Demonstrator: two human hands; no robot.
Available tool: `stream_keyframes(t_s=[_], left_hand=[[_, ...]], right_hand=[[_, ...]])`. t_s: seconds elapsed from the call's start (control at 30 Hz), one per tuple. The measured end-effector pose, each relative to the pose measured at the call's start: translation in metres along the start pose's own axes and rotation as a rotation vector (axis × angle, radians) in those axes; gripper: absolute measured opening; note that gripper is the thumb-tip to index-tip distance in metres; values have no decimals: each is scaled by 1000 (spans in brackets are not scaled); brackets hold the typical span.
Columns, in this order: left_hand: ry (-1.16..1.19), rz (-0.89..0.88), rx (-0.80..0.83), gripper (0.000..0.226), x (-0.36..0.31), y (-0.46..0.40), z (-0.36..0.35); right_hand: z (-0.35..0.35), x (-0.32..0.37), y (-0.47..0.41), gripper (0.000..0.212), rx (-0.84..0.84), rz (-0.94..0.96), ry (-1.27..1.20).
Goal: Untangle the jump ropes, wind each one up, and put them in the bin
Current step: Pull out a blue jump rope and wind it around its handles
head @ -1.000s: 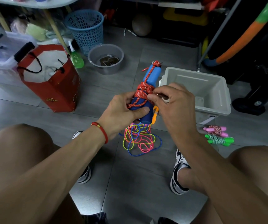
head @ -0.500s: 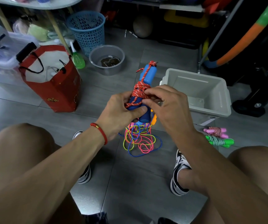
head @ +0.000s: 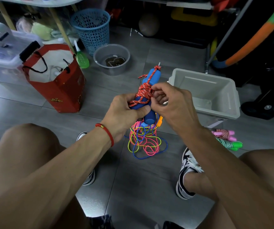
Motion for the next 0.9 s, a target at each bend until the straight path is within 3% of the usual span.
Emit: stream_keyframes(t_s=[0.37, 0.7, 0.9], left_hand=[[-4, -63, -36, 24, 0, -2, 1], [-86, -76, -23, 22, -1, 0, 8], [-45, -43, -33, 7, 4, 0, 8]], right_hand=[[-8, 5, 3, 8, -102, -96, -75], [-14, 1, 2, 4, 50, -154, -30], [-18, 3, 1, 6, 75, -224, -68]])
Point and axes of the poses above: each hand's wrist, its own y-axis away from the middle knuckle, its own z-axis out of the back of the hand, x = y × z, the point moved 2 cm from there along -y, towards the middle knuckle, and after that the axes turned 6 degrees about -z, right-handed, at the moved point
